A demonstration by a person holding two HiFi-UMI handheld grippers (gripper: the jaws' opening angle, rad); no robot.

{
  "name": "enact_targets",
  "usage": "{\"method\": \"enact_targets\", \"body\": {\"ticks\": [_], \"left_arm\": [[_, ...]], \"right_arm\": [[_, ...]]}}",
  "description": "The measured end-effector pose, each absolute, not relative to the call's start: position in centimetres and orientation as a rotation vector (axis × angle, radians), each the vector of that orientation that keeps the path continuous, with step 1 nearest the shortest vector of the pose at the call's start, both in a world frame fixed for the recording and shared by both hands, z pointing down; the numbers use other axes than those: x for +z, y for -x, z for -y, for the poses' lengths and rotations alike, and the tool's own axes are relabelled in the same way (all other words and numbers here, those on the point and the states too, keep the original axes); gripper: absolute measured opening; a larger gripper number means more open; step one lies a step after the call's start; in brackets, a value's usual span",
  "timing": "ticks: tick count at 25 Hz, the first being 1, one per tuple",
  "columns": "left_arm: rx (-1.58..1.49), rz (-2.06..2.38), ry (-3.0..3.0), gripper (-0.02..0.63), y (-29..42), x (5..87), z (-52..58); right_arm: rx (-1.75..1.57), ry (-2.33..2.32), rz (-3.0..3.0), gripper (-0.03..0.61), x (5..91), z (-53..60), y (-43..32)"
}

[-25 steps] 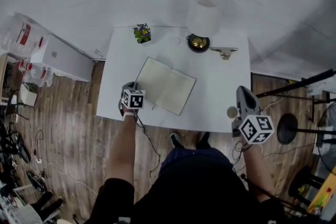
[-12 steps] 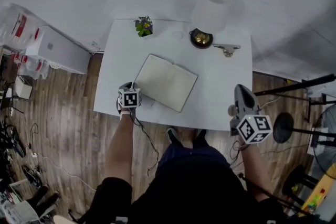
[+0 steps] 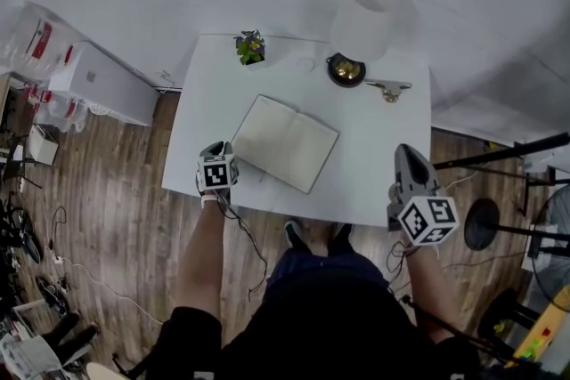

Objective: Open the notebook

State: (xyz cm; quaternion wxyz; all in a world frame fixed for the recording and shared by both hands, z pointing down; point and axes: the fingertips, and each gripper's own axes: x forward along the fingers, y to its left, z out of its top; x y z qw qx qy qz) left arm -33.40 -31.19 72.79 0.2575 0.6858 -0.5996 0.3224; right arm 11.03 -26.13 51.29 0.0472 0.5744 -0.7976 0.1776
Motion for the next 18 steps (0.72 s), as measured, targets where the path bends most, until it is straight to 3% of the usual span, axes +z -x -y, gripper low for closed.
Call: {"method": "enact_targets", "body": {"ticks": [6, 18], "left_arm": [[0.806, 1.613, -1.865, 0.049, 32.5, 71.2, 30.4], [0.422, 1.665, -2.052, 0.049, 27.2, 59.1, 30.8]], "right_arm": [[0.538, -1.764, 2.444, 0.006, 50.5, 26.4, -11.7], [0.486, -1.766, 2.535, 0.006, 47.8, 27.2, -11.7]]}}
